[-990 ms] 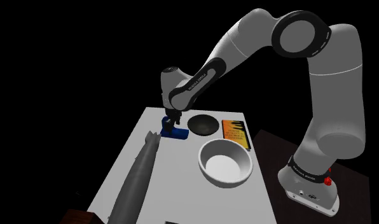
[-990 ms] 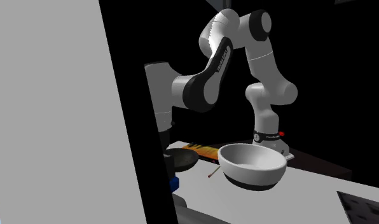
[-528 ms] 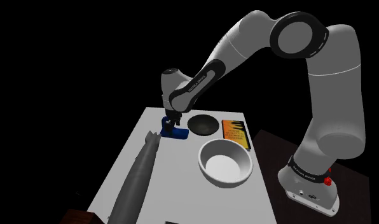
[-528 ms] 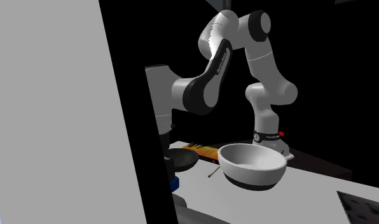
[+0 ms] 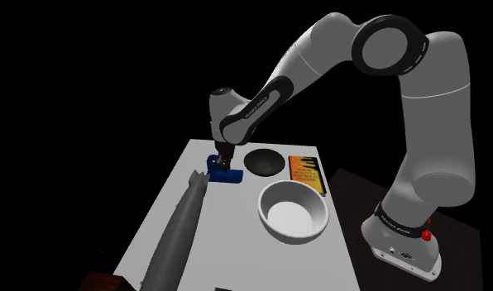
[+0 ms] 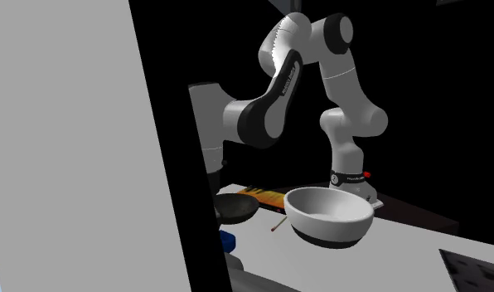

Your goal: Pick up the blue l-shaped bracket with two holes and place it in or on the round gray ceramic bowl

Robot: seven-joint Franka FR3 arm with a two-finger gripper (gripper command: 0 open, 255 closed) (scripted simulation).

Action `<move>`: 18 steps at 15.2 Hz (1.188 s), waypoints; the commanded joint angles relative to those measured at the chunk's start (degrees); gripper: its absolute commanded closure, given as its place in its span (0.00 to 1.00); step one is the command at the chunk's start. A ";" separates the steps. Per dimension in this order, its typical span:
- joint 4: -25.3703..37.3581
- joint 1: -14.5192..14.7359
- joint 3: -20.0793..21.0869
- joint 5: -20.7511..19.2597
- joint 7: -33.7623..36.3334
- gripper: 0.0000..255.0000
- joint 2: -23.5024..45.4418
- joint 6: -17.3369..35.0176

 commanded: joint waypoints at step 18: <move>1.44 -0.70 1.12 2.05 -1.38 1.00 -7.38 -9.20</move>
